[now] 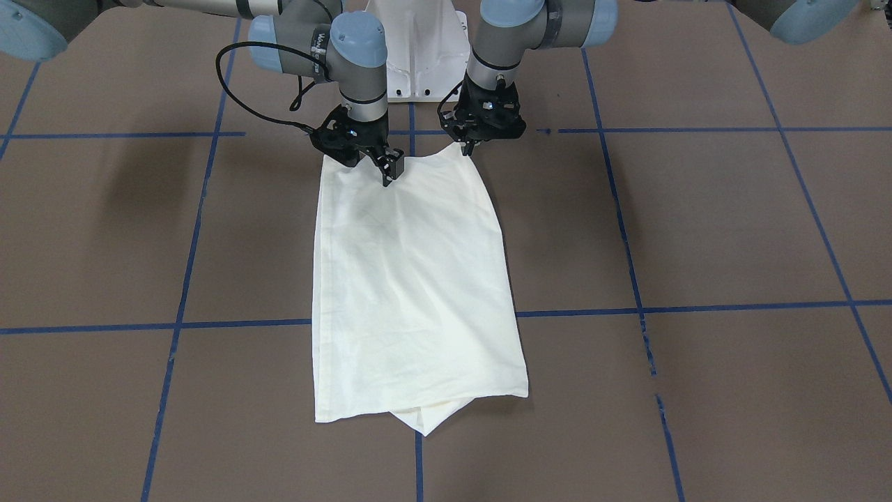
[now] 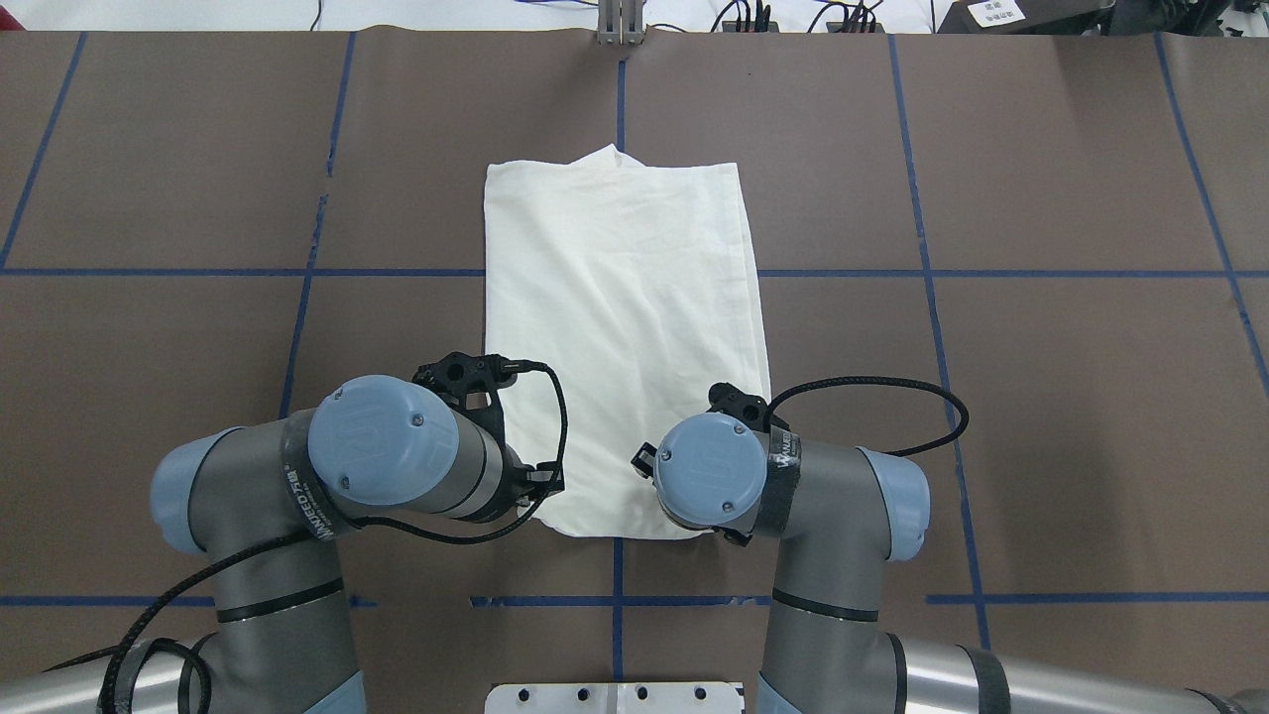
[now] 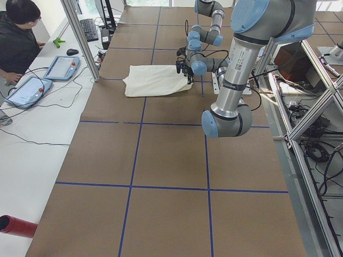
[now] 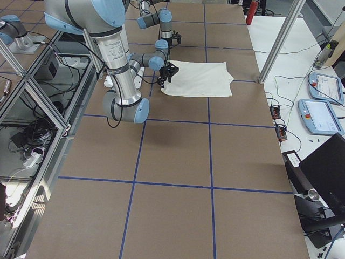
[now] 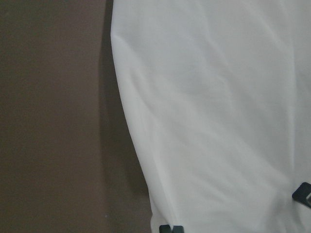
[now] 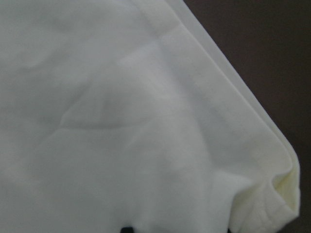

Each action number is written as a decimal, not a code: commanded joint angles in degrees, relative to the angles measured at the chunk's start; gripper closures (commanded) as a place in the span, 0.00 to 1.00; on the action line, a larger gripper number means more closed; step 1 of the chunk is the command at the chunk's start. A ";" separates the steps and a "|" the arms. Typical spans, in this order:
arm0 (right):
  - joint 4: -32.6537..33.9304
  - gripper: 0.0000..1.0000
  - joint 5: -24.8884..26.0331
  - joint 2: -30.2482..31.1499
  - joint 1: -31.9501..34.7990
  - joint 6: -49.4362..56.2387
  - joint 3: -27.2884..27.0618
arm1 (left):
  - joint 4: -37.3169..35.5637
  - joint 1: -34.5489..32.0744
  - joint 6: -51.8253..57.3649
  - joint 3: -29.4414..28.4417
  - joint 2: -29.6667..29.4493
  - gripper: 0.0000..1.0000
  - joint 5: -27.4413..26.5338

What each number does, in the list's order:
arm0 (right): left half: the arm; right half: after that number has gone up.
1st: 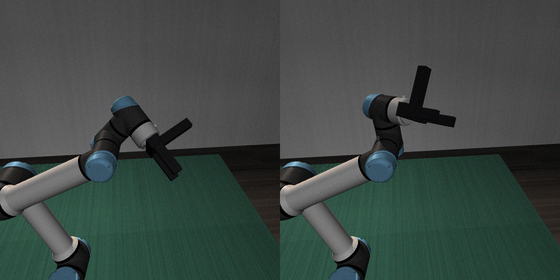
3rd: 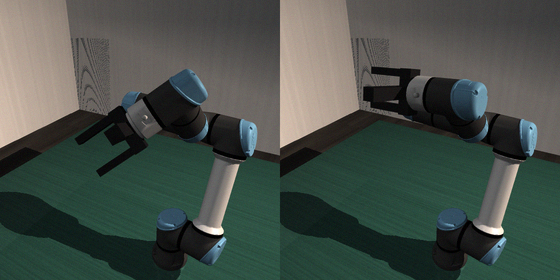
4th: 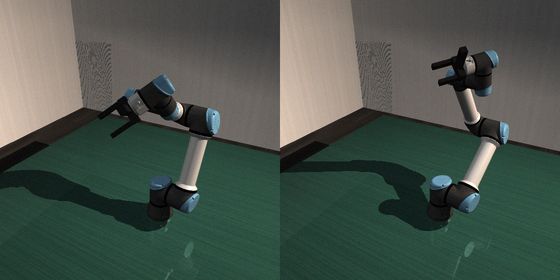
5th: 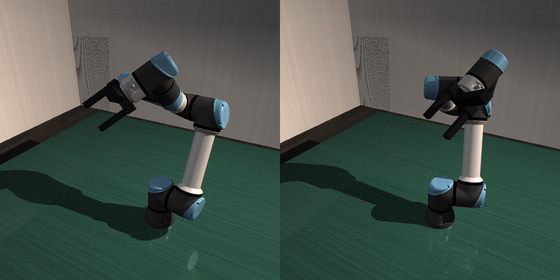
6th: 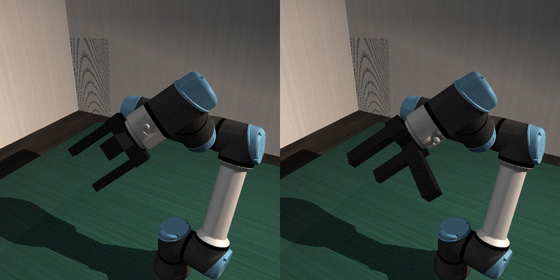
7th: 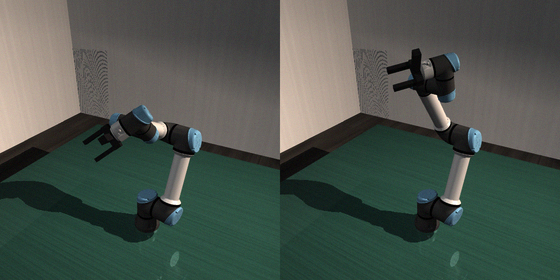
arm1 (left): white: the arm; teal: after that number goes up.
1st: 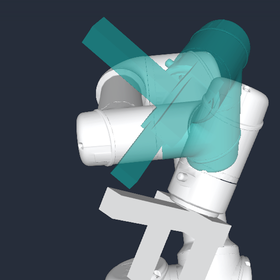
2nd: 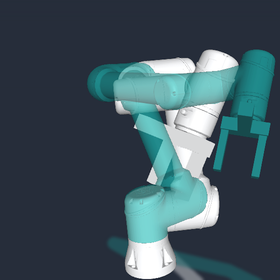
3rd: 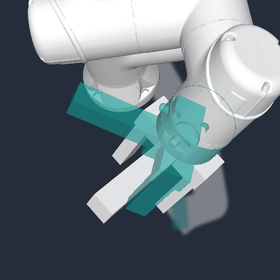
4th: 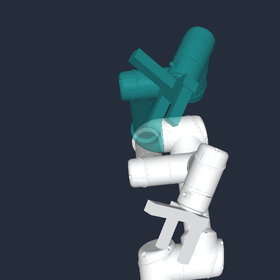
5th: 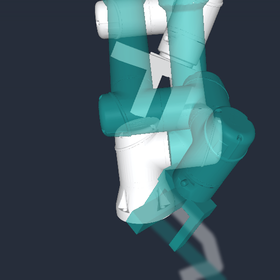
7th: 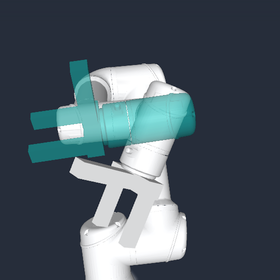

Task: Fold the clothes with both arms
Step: 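Grasp the shirt's near edge with both grippers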

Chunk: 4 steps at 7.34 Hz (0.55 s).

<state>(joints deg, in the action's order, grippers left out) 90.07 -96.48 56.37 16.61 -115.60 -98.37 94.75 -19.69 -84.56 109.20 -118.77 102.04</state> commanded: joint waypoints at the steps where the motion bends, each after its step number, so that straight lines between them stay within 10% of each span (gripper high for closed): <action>1: 0.01 1.00 -0.12 -0.12 0.53 0.20 0.02 | 0.00 0.00 -0.08 -0.13 -0.24 1.00 0.00; 4: -0.16 1.00 -0.12 0.48 1.06 0.55 -1.98 | 0.00 0.09 -0.08 -0.21 -0.50 1.00 0.00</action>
<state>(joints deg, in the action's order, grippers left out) 89.99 -96.63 56.34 17.51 -115.19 -98.94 94.75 -19.67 -84.63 109.01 -119.15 102.04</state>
